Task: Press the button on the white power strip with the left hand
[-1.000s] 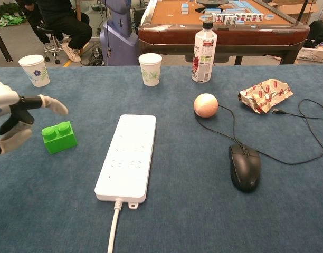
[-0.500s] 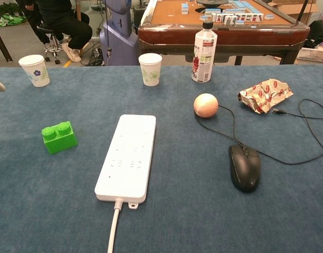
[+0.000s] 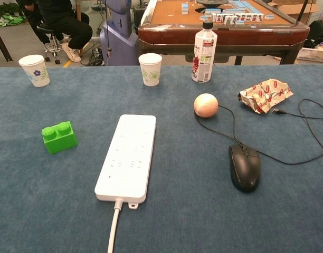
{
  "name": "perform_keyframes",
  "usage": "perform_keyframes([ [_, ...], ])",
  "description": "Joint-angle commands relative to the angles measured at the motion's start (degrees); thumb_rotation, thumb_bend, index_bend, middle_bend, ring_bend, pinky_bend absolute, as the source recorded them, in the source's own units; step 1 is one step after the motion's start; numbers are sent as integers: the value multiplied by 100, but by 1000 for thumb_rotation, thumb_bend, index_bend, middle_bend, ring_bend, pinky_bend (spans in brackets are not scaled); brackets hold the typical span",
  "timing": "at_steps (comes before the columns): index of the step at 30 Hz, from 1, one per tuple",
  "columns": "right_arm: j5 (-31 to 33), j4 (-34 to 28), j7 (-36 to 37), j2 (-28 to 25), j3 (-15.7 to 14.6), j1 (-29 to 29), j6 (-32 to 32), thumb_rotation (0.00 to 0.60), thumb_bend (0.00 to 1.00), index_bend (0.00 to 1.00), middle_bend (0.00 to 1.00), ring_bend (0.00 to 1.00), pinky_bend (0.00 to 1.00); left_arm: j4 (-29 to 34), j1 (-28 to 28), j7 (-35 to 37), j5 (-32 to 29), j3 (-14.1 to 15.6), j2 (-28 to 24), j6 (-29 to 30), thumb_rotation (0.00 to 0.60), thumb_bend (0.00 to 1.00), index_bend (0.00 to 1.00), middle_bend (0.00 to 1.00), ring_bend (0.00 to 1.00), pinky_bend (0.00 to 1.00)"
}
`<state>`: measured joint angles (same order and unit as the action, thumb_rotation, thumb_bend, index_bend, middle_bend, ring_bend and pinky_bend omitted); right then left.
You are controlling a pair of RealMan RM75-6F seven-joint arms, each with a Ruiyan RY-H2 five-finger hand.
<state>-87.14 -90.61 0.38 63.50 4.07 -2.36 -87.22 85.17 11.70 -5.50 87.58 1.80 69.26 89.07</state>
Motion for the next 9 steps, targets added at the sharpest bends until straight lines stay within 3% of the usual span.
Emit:
perform_keyframes([
  [1,-3,9,10,-6,7,-14,8,600,95,380,388,389,490,138,-124,-292,-173,-62,-69,-5,600,587,274,716,626,887],
  [9,99,10,-40,-14,17,-80,166,600,95,379,388,389,490,289,-210,-468,-199,-166,-107,-2,600,586,295,715,626,887],
])
